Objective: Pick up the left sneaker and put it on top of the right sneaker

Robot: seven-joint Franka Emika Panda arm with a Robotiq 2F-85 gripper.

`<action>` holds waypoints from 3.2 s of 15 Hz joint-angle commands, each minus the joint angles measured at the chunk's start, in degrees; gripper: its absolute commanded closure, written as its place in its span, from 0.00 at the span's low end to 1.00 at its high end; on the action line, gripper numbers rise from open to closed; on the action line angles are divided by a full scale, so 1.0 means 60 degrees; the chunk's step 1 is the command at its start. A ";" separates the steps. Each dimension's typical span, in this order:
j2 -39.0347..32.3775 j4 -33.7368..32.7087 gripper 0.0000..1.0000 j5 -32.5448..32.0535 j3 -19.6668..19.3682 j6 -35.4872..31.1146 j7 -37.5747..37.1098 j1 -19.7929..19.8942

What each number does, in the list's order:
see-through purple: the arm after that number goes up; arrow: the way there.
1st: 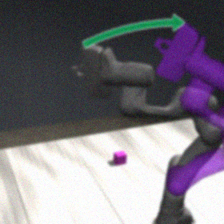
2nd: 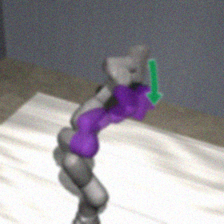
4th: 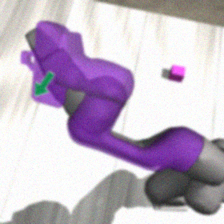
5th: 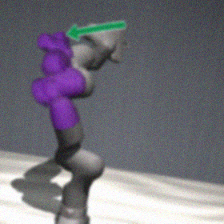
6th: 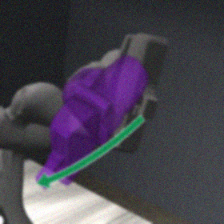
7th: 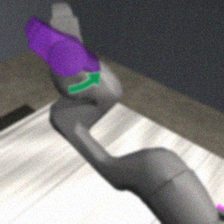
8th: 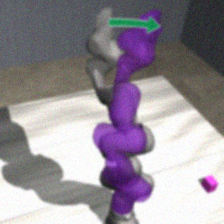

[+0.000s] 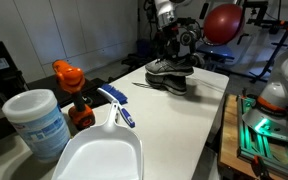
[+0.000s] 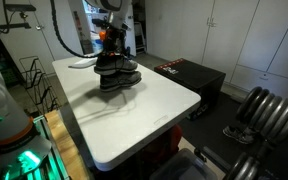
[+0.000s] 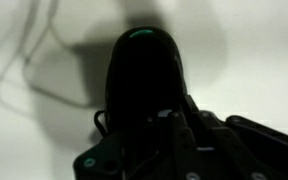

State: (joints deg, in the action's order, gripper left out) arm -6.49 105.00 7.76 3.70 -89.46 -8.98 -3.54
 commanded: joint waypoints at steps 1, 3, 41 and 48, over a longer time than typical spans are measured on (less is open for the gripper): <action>-0.0258 -0.0255 0.98 0.0175 -0.0087 0.0452 -0.0788 -0.0006; -0.0299 -0.0182 0.98 0.0252 -0.0098 0.0315 -0.0974 -0.0001; 0.1959 0.0530 0.00 0.0671 -0.0201 -0.0293 -0.1319 0.0166; 0.3665 0.1035 0.00 -0.0518 0.0077 -0.0462 -0.1489 0.0178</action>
State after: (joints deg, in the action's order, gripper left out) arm 9.22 107.08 9.10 2.91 -90.95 -16.84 -2.59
